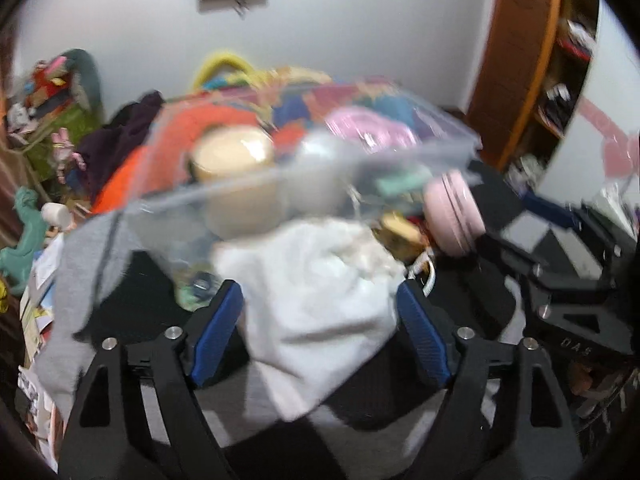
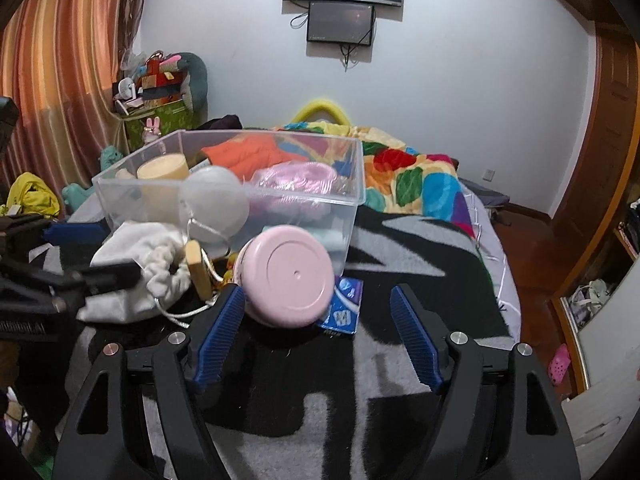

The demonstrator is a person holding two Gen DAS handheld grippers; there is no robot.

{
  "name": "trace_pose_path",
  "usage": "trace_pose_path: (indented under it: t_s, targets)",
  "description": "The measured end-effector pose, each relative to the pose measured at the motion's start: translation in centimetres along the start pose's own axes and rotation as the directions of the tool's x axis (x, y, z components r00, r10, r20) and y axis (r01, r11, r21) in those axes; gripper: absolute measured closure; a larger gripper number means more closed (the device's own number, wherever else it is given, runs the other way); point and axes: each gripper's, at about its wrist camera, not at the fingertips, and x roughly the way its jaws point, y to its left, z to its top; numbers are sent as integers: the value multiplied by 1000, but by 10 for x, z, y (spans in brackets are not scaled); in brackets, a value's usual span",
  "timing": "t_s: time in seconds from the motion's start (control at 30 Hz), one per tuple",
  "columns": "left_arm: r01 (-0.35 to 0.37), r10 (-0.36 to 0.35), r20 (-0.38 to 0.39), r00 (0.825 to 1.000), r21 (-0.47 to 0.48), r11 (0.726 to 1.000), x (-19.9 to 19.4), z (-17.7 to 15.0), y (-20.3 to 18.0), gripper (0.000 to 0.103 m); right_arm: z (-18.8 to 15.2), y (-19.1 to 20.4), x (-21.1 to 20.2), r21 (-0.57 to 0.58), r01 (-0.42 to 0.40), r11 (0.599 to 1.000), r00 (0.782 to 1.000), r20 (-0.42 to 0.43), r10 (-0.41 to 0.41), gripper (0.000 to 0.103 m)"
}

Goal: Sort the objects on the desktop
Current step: 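Grasp the white drawstring pouch with the left tool while the right tool grasps the pink round case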

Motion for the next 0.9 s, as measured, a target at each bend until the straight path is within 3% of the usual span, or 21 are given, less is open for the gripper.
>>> trace_pose_path:
  t_s: [0.13,0.23,0.47,0.6,0.7,0.9]
  targets:
    - [-49,50,-32,998,24,999,17,-3,-6,10,1,1,6,1,-13,1000,1000,-21,13,30]
    - [-48,48,-53,997,11,999,24,-4,-6,4,3,2,11,0,-23,1000,999,-32,23,26]
    - [-61,60,-52,997,-27,998,30,-7,-8,3,7,3,26,18,-79,997,994,-79,80,25]
    - [-100,99,-26,995,-44,994,24,-11,-5,20,5,-1,33,58,-123,991,986,-102,128,25]
    - [-91,91,-1,996,-76,993,17,-13,0,32,2,-3,33,91,-164,982,979,-109,173,43]
    - [-46,54,48,997,-151,988,5,-19,11,47,-3,-5,23,109,-153,982,983,-87,163,43]
